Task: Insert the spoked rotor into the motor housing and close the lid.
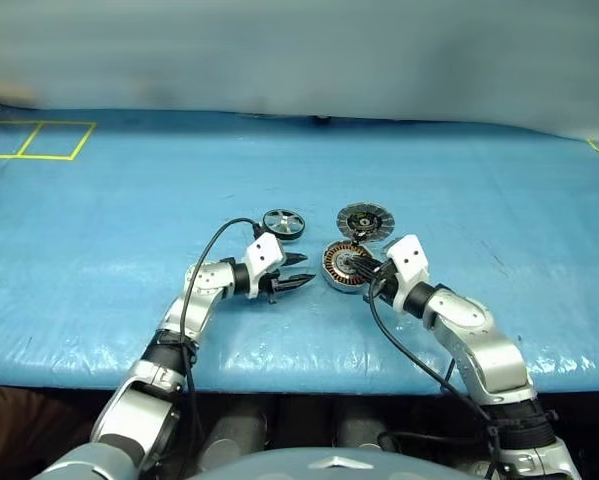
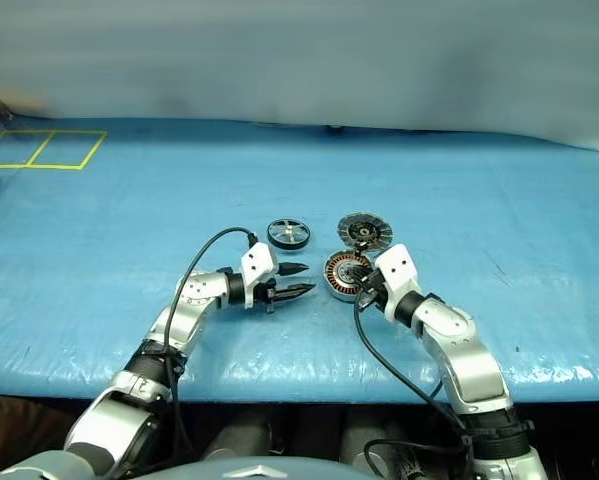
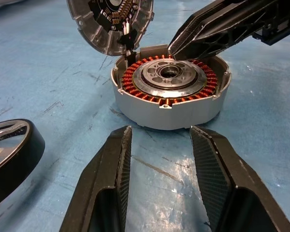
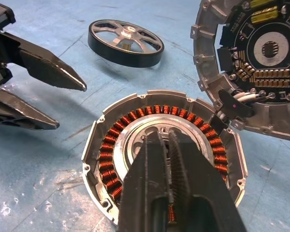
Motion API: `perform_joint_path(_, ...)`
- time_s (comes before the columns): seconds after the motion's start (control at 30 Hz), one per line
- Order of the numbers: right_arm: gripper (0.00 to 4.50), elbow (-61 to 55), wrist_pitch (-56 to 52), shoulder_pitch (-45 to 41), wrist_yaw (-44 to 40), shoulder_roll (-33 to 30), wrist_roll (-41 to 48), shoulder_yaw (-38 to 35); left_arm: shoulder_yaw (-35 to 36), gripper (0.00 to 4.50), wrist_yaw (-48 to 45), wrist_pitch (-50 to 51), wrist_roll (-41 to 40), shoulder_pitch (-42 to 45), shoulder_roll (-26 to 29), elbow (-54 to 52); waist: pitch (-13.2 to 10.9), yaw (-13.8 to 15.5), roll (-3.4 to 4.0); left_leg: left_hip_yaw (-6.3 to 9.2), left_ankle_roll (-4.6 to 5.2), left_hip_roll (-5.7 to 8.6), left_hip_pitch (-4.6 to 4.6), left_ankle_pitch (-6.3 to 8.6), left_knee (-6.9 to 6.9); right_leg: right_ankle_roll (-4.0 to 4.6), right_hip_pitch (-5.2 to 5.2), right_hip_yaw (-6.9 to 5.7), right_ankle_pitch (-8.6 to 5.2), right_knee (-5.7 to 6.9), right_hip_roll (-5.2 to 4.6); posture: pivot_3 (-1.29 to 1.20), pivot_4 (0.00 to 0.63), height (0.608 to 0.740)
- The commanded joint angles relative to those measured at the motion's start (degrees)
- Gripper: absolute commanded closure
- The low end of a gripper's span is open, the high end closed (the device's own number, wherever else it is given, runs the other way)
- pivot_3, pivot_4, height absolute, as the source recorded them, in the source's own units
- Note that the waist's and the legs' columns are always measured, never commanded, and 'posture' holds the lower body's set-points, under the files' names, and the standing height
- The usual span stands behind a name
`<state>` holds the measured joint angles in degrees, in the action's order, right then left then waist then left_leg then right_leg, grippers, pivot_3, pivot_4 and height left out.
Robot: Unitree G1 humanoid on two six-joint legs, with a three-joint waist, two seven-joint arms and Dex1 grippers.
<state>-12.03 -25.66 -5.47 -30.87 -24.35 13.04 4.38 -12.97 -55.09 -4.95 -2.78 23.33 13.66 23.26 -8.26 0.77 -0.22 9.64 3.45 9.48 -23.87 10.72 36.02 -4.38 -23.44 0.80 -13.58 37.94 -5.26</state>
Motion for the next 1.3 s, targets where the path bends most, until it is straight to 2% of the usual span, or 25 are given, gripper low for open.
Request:
perform_joint_path(0.03, 4.49, -0.8, 0.0, -1.3, -0.5, -0.4, -0.6, 0.3, 0.1, 2.45, 1.1, 0.7, -0.6, -1.0, 0.5, -3.9, 0.0, 0.1, 0.0, 0.01, 0.0, -0.01, 0.0, 0.0, 0.0, 0.0, 0.0, 0.01, 0.0, 0.0, 0.01, 0.0, 0.15, 0.74)
perform_joint_path(0.27, 4.49, 1.1, -1.0, -2.8, -1.0, -1.7, -2.5, 1.3, -0.3, 2.45, 3.1, 1.2, -0.4, -4.0, 0.7, -6.3, 0.0, 0.1, 0.01, -0.02, -0.01, 0.0, 0.0, 0.01, 0.0, 0.0, 0.01, 0.01, 0.01, 0.0, 0.0, 0.0, 0.15, 0.74)
perform_joint_path(0.97, 4.49, 1.5, -6.5, -3.0, 1.8, -3.2, -10.5, 5.8, -1.5, 2.45, 4.8, 1.5, -0.5, -5.7, 0.5, -6.8, 0.0, 0.1, 0.01, -0.01, -0.03, -0.01, 0.06, 0.01, 0.0, 0.01, 0.07, 0.0, 0.01, 0.01, -0.01, 0.0, 0.15, 0.74)
perform_joint_path(1.3, 4.49, -3.2, -7.6, -2.2, 1.0, -3.5, -10.3, 5.0, -1.5, 2.45, 5.0, 1.5, -0.7, -6.0, 0.4, -6.9, 0.1, 0.2, 0.0, 0.0, -0.02, -0.01, 0.07, 0.02, -0.02, 0.01, 0.08, 0.0, 0.01, -0.02, -0.01, 0.0, 0.15, 0.74)
